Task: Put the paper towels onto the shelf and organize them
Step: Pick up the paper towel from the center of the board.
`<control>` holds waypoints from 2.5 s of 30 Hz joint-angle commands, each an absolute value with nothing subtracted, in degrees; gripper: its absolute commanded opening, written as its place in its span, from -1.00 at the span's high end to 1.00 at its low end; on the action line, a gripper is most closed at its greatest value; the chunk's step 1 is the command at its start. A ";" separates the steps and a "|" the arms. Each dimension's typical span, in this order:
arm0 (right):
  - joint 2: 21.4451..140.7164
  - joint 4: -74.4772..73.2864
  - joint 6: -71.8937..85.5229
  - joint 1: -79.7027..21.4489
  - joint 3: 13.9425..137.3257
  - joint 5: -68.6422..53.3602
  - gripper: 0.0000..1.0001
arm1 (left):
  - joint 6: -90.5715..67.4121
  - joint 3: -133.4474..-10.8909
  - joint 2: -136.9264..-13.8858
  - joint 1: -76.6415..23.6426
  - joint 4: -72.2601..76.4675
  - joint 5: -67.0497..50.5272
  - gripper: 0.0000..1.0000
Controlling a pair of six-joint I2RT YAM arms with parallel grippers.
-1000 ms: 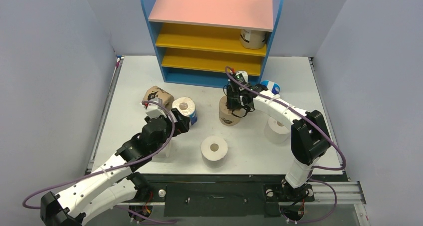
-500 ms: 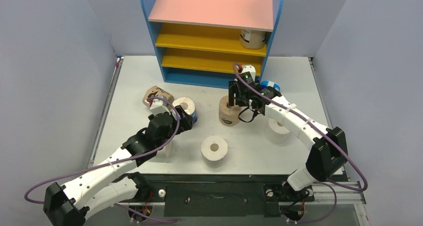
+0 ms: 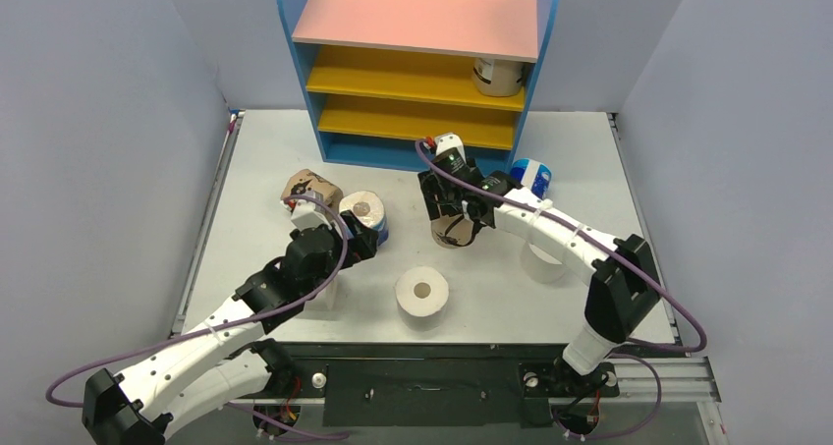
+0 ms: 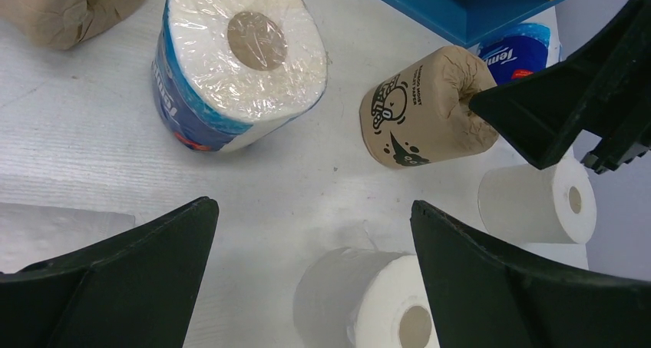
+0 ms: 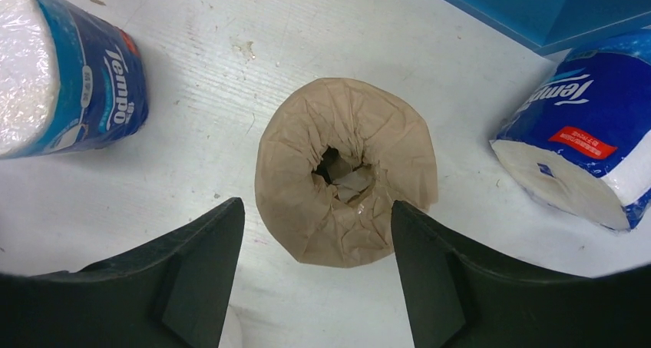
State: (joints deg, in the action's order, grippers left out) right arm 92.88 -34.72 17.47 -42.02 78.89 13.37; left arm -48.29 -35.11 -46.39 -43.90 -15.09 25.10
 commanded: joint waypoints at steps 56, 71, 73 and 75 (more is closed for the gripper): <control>96.52 -31.84 30.58 -30.18 74.30 6.08 -0.15 | -52.55 -31.03 -46.77 -43.42 -11.83 22.35 -0.93; 97.11 -33.47 34.45 -30.21 74.85 6.33 -0.10 | -52.98 -30.84 -47.37 -43.48 -11.71 22.27 -0.93; 96.92 -33.51 35.09 -30.23 74.86 6.37 -0.05 | -53.12 -30.73 -47.34 -43.43 -11.89 22.24 -0.93; 96.62 -33.35 35.61 -30.18 74.68 6.45 0.03 | -53.22 -30.76 -47.25 -43.42 -12.02 22.27 -0.93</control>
State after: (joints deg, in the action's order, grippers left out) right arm 98.15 -32.42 33.74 -30.68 73.14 5.96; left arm -52.42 -30.55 -47.44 -43.77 -13.89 22.41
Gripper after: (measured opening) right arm 0.510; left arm 0.966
